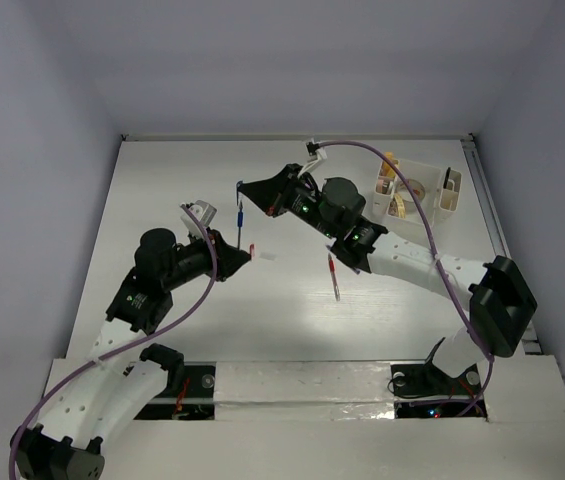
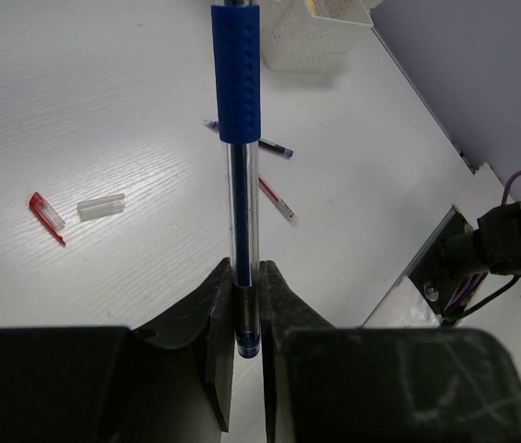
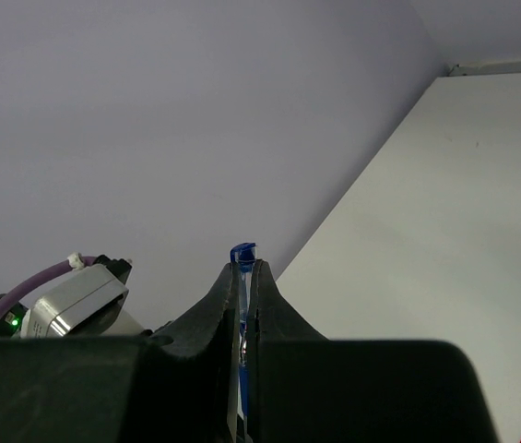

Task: Sort the stationery into containers
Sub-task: Close the pen cap on the pen, then place the pen in the storage box.

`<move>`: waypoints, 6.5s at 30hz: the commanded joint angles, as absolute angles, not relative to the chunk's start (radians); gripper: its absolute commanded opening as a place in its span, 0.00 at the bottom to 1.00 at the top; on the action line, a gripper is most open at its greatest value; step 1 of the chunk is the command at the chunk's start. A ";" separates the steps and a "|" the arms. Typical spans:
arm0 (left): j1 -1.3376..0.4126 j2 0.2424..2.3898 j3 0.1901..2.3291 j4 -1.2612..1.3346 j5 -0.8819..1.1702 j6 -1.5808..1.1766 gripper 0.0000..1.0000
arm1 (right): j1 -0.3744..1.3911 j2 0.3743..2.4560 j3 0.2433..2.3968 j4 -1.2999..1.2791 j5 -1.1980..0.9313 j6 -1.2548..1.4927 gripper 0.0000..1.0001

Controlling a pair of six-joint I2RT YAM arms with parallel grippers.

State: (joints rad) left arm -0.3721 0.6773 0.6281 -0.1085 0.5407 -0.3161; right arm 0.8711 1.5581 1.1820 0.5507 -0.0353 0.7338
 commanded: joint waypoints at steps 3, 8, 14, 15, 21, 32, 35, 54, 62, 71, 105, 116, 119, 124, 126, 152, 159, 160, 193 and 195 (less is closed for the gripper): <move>-0.376 0.661 0.624 -0.066 0.535 -0.307 0.00 | 0.867 1.543 1.181 0.621 -0.037 0.744 0.00; -0.376 0.658 0.627 -0.069 0.526 -0.307 0.00 | 0.867 1.532 1.169 0.624 -0.037 0.738 0.00; -0.376 0.647 0.627 -0.069 0.515 -0.308 0.00 | 0.867 1.542 1.152 0.646 -0.054 0.747 0.00; -0.376 0.647 0.627 -0.069 0.515 -0.308 0.00 | 0.867 1.543 1.149 0.650 -0.061 0.752 0.00; -0.376 0.644 0.629 -0.071 0.505 -0.308 0.00 | 0.877 1.540 1.115 0.689 -0.057 0.752 0.00; -0.367 0.620 0.629 -0.058 0.512 -0.316 0.00 | 0.929 1.548 1.034 0.802 -0.011 0.733 0.00; -0.357 0.623 0.634 -0.048 0.529 -0.321 0.00 | 0.939 1.558 1.029 0.808 -0.020 0.726 0.00; -0.357 0.686 0.787 -0.009 0.512 -0.304 0.00 | 0.939 1.540 0.934 0.695 -0.297 0.775 0.00; -0.357 0.719 0.877 -0.008 0.502 -0.291 0.00 | 0.948 1.562 0.832 0.753 -0.348 0.836 0.00; -0.357 0.764 0.952 -0.006 0.499 -0.293 0.00 | 0.997 1.580 0.778 0.782 -0.356 0.850 0.00; -0.357 0.684 0.719 0.014 0.620 -0.336 0.47 | 0.821 1.413 0.896 0.744 -0.196 0.805 0.00; -0.357 0.600 0.704 -0.092 0.621 -0.272 0.91 | 0.533 1.309 0.853 0.661 -0.103 0.761 0.00; -0.357 0.578 0.687 -0.084 0.606 -0.267 0.93 | 0.476 1.162 0.835 0.467 0.095 0.606 0.00; -0.357 0.549 0.660 -0.061 0.574 -0.267 0.98 | 0.352 0.988 0.851 0.249 0.477 0.330 0.00; -0.357 0.531 0.654 -0.054 0.571 -0.265 0.98 | 0.302 0.977 0.882 0.204 0.530 0.287 0.00; -0.506 0.407 0.635 -0.107 0.380 -0.305 0.99 | 0.037 1.377 1.034 0.462 0.753 -0.129 0.00; -0.506 0.403 0.635 -0.109 0.376 -0.308 0.99 | 0.037 1.402 0.959 0.604 0.730 -0.127 0.00; -0.506 0.405 0.635 -0.110 0.374 -0.308 0.99 | 0.037 1.411 0.954 0.613 0.730 -0.126 0.00; -0.477 0.437 0.635 -0.106 0.376 -0.307 0.99 | 0.211 1.190 0.994 0.029 0.379 0.206 0.43; -0.477 0.445 0.635 -0.106 0.376 -0.307 0.99 | 0.317 1.201 1.009 -0.099 0.338 0.210 0.32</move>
State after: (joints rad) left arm -0.4866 0.4313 0.6342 -0.1337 0.3759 -0.2981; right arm 0.1940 1.2083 0.9554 0.1349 0.4904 0.1757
